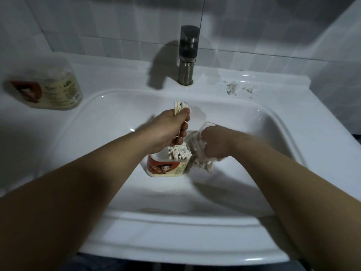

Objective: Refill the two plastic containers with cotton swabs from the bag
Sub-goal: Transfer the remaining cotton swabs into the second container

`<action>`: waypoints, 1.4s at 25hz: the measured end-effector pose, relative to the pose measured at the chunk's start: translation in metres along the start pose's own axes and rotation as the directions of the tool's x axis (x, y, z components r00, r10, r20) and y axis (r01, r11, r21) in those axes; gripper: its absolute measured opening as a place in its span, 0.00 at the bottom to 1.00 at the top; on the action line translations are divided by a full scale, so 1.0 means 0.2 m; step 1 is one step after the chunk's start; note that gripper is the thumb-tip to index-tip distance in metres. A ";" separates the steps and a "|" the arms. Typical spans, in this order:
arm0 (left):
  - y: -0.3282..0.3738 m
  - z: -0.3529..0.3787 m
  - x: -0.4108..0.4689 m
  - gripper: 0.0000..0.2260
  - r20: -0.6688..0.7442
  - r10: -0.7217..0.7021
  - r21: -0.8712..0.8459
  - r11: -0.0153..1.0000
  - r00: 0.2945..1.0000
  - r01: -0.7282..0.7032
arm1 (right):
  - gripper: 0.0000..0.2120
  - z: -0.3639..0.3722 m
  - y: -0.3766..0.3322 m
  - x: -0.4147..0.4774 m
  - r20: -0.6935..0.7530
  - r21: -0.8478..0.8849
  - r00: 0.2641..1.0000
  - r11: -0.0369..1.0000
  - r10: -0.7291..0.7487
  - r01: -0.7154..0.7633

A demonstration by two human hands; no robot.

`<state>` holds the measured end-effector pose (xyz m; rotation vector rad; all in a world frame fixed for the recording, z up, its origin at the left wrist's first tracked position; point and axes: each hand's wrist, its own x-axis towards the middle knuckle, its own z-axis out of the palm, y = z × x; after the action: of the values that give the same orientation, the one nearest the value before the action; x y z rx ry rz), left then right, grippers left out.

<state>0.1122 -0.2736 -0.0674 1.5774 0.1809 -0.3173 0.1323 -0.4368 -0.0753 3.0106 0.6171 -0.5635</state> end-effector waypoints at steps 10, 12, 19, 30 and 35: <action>0.00 0.00 -0.01 0.12 0.031 0.018 0.061 0.998 0.999 -0.020 | 0.06 -0.03 0.00 -0.02 0.090 0.035 0.995 0.999 0.036 -0.039; -0.01 0.01 0.00 0.12 0.049 0.046 0.106 0.993 0.998 -0.051 | 0.07 -0.04 0.00 -0.03 0.057 0.056 0.998 0.998 0.027 -0.031; -0.03 -0.01 0.01 0.18 0.055 0.178 0.466 0.866 0.982 -0.183 | 0.10 -0.10 -0.04 -0.08 -0.040 0.066 0.998 0.997 0.043 -0.040; -0.06 -0.01 0.04 0.11 0.060 0.195 0.596 0.780 0.979 -0.192 | 0.06 -0.11 -0.05 -0.11 -0.045 0.076 0.998 0.996 -0.042 0.046; -0.05 -0.05 0.05 0.13 0.000 0.164 0.768 0.632 0.987 -0.105 | 0.05 -0.14 0.03 -0.11 -0.198 0.276 0.980 0.959 -0.006 0.062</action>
<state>0.1196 -0.2637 -0.0793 2.4535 -0.0401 -0.2258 0.1247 -0.4488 -0.0414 3.3601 0.6499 -0.3873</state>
